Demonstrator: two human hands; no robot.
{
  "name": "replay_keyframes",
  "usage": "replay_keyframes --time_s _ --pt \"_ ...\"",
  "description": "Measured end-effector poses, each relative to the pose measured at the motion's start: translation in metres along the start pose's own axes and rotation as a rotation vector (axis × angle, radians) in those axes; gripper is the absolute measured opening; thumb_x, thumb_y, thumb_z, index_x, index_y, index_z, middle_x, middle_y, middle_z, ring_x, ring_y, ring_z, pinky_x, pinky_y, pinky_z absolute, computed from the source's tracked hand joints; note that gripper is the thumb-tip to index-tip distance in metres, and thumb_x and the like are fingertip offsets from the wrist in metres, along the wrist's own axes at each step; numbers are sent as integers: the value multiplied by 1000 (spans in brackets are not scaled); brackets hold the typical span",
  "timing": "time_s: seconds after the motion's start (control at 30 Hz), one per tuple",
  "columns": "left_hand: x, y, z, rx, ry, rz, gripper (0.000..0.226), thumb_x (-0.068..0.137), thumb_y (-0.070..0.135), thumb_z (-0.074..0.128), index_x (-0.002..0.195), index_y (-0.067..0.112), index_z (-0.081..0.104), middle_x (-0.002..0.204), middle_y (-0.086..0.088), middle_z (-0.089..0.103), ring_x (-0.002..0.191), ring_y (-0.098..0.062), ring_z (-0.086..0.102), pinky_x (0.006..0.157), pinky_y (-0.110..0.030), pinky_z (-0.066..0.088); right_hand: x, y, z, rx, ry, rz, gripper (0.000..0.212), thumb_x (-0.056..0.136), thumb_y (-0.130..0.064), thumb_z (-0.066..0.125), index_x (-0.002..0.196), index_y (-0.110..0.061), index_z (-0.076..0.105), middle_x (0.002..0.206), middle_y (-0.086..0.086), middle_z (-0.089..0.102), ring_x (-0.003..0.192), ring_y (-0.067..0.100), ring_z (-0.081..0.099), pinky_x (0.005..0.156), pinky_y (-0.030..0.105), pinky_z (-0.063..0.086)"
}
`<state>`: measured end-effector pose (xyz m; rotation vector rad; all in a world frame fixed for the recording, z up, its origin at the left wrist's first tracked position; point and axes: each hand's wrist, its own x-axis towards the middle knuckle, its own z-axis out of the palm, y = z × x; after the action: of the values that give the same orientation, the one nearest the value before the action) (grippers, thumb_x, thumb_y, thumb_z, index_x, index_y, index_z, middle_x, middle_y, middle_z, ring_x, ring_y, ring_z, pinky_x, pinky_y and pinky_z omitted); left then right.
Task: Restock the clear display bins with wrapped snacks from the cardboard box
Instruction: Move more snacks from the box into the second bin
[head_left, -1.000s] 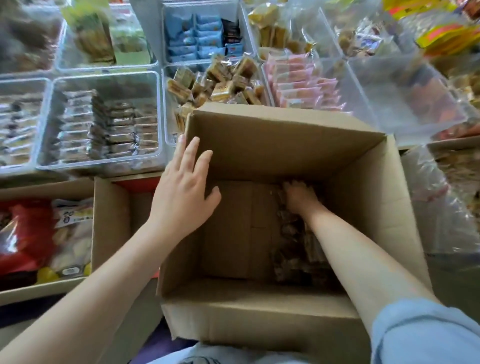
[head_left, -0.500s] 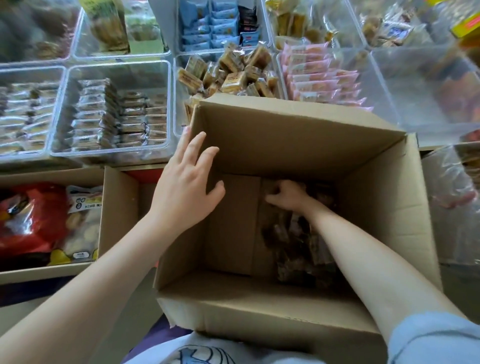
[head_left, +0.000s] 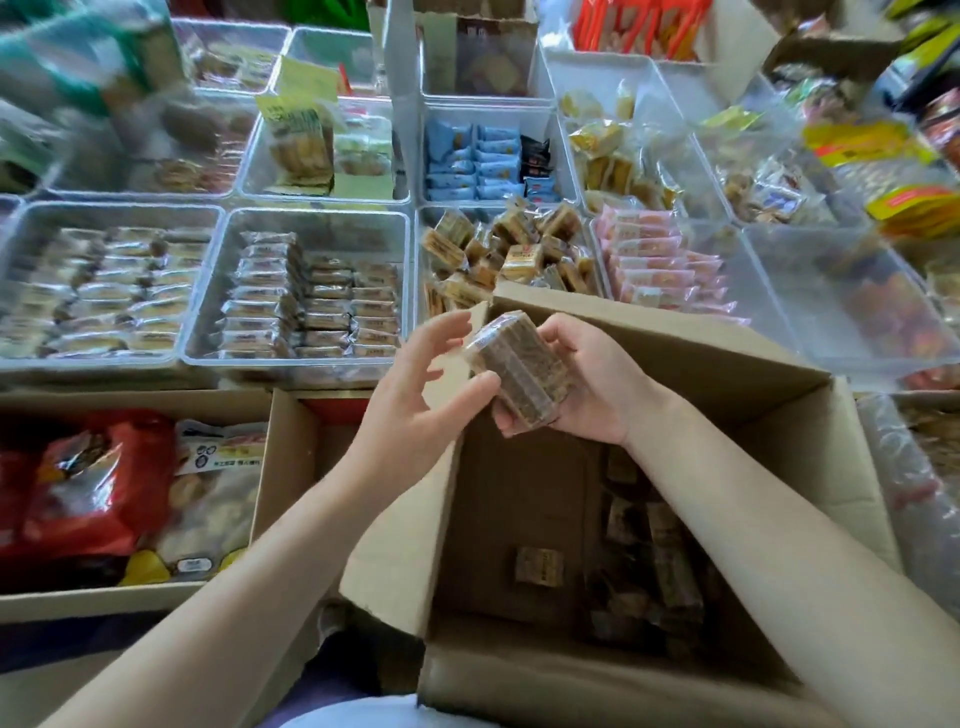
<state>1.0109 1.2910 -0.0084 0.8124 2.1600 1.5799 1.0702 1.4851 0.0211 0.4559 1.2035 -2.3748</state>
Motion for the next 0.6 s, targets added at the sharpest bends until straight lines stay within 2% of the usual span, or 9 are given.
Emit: replay_keyframes --time_s 0.1,0.17,0.23,0.3,0.37,0.4,0.47,0.53,0.6 --pt "11 -1 -41 -113 49 25 60 81 59 63 136 38 48 136 14 54 127 -9 53 101 -43 53 28 -9 51 -89 124 -71 44 107 -31 30 122 -2 60 101 17 68 91 30 67 81 44 56" --pt "15 -12 -75 15 45 124 69 78 58 69 139 36 45 140 12 49 131 -6 46 104 -34 48 56 -12 80 -48 194 -107 41 108 -28 33 124 -2 60 105 17 72 96 28 69 88 47 57" --pt "21 -29 -106 167 30 221 75 75 54 76 140 26 50 143 6 48 133 -10 45 103 -30 46 91 -11 104 25 238 -111 40 107 -24 35 129 1 57 116 22 68 105 34 67 96 52 53" --pt "28 -50 -135 201 95 227 63 77 42 81 131 21 59 131 5 59 121 -9 56 96 -30 52 127 -9 122 -1 288 -72 38 106 -21 36 127 3 58 120 26 65 104 38 66 88 50 58" --pt "35 -74 -167 90 205 86 40 79 29 81 116 25 66 109 12 70 100 -5 67 84 -30 57 157 -8 136 -162 337 21 30 105 -23 39 109 -3 61 109 23 67 93 35 70 78 44 61" --pt "39 -84 -184 -23 230 -40 34 80 29 80 112 23 69 101 10 73 96 -9 70 83 -34 59 171 -7 141 -285 381 63 27 104 -25 42 99 -6 60 100 21 70 87 33 72 74 40 59" --pt "46 -102 -215 -284 203 -280 31 85 27 75 113 14 71 97 -4 76 98 -28 73 84 -43 61 195 -6 146 -558 519 54 25 100 -21 46 82 -10 59 82 14 70 71 25 69 63 30 51" --pt "51 -112 -238 -387 137 -398 18 97 13 62 113 9 71 95 -12 76 98 -33 72 80 -38 62 217 -5 145 -748 662 -86 22 97 -18 50 78 -11 60 73 8 65 63 19 60 56 26 44" --pt "54 -118 -251 -367 88 -424 18 101 10 55 108 14 71 91 -10 76 93 -27 74 78 -33 63 235 -3 145 -835 612 -173 19 97 -29 55 90 -15 66 81 0 66 69 12 61 58 24 46"
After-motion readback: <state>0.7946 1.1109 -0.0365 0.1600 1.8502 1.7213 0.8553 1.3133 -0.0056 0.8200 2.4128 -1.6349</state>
